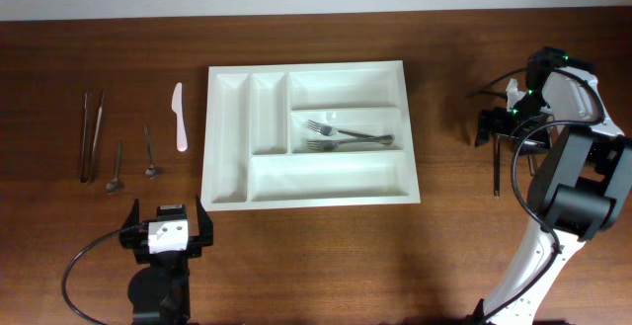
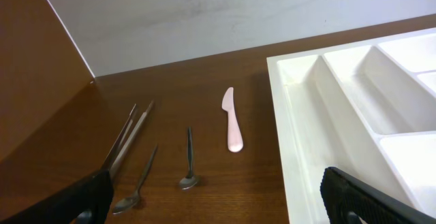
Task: Pack container
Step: 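Lower the right gripper and close it on the fork's neck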
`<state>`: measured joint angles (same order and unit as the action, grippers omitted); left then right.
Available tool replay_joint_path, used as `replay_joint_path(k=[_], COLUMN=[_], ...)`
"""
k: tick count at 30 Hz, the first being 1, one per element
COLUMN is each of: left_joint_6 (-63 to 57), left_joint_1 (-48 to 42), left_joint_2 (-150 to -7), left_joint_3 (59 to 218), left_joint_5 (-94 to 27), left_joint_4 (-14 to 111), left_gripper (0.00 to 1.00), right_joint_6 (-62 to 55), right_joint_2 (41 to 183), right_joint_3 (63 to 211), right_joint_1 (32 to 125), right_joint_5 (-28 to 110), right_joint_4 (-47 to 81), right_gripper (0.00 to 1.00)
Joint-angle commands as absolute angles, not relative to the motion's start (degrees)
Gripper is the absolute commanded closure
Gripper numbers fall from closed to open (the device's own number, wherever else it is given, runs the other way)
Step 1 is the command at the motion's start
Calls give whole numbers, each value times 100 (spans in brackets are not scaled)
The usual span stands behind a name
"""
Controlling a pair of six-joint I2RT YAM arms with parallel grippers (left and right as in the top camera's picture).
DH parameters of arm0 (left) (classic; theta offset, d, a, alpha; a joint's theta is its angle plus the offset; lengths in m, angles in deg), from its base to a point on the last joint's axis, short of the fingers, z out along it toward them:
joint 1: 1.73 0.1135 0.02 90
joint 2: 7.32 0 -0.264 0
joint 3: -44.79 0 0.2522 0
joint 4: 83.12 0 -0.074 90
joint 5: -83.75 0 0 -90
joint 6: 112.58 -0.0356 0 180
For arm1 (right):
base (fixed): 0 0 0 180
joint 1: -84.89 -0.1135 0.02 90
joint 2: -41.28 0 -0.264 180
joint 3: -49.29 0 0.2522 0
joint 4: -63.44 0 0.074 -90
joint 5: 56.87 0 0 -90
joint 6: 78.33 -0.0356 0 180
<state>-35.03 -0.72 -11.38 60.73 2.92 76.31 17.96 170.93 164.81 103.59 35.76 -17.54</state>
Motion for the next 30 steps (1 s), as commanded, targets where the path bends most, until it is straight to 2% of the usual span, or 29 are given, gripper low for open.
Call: replay_joint_path(k=[1,30], left_joint_6=[-3551,-3551], left_joint_1=[-98,-98], left_joint_2=[-1090,-1090], left_joint_3=[6040,6040], left_joint_5=[233,233], left_joint_4=[7646,7646], left_gripper=[1,1], right_joint_6=[1855,1850], right_joint_2=[17294,17329], right_joint_3=[16424,16424], right_joint_1=[10311,10048], right_joint_5=[3541,3331], right_joint_4=[-1721,-1581], right_gripper=[4,6])
